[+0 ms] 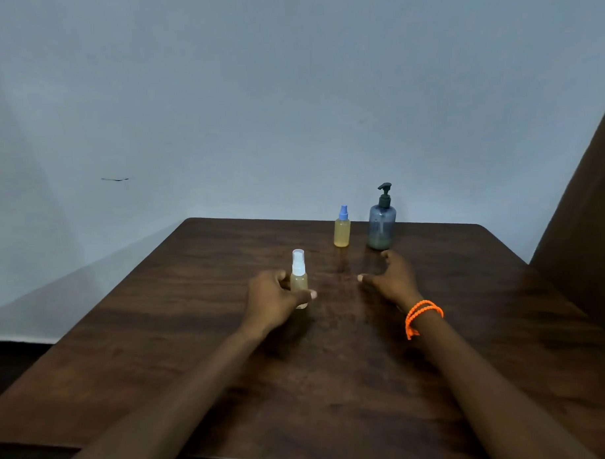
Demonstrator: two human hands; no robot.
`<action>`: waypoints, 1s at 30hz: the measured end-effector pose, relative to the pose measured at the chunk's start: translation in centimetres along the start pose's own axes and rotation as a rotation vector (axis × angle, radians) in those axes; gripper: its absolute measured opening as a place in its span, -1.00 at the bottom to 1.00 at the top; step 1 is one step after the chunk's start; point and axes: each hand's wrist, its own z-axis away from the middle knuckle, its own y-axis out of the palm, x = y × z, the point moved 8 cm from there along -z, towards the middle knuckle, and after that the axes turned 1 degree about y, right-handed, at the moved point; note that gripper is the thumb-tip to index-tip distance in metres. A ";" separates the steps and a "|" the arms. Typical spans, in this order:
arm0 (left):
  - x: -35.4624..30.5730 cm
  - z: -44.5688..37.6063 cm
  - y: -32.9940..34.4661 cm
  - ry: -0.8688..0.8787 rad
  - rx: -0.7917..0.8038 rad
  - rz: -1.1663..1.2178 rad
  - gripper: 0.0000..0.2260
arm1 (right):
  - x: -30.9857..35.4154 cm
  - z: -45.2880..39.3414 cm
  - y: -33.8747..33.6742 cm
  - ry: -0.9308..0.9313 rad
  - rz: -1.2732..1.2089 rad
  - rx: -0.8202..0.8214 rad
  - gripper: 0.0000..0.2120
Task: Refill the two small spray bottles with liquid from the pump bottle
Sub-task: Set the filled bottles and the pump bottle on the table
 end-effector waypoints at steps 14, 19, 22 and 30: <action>-1.1 -13.4 4.6 -0.072 0.012 -0.013 -0.63 | 0.8 -1.5 0.4 -0.078 0.088 -0.058 -0.43; 0.0 -18.3 6.0 -0.068 0.019 -0.032 -0.66 | 0.1 -2.4 0.6 -0.094 0.068 -0.106 -0.54; 0.6 -20.0 6.3 -0.057 0.027 -0.055 -0.61 | 0.1 -2.6 1.0 -0.135 0.104 -0.113 -0.56; 1.0 -20.6 6.5 -0.030 0.073 -0.020 -0.66 | 0.8 -2.2 0.9 -0.184 0.146 -0.129 -0.60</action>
